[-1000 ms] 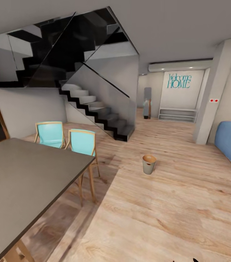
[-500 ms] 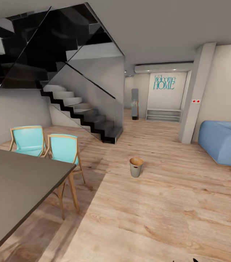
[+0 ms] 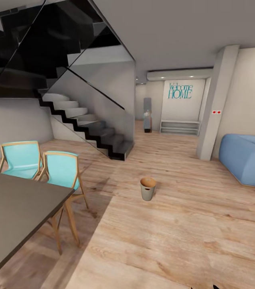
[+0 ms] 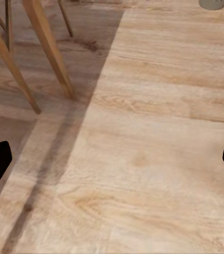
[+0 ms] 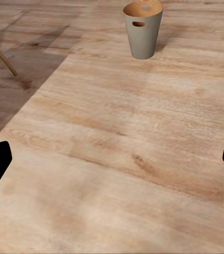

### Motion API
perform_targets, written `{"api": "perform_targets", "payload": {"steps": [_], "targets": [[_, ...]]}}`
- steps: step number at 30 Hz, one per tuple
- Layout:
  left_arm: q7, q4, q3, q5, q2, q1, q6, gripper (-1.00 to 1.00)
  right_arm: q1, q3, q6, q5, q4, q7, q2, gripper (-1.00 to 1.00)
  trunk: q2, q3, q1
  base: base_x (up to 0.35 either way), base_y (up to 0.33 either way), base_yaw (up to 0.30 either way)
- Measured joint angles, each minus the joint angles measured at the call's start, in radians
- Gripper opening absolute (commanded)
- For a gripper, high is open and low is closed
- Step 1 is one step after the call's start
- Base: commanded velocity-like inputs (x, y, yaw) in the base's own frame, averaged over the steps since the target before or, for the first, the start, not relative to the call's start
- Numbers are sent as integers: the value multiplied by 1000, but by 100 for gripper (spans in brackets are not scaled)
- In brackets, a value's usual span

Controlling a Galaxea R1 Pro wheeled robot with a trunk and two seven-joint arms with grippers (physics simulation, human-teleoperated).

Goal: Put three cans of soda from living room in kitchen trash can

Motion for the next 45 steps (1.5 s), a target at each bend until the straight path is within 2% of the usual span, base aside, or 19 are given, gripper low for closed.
{"api": "perform_targets", "payload": {"steps": [17,45], "targets": [[0,0,0,0,0,0,0,100,0,0,1,1,0,0,0,100,0,0,0,294,-32,0],[0,0,-1,1,0,0,1,100,0,2,1,2,0,0,0,100,0,0,0,279,-160,0]]}}
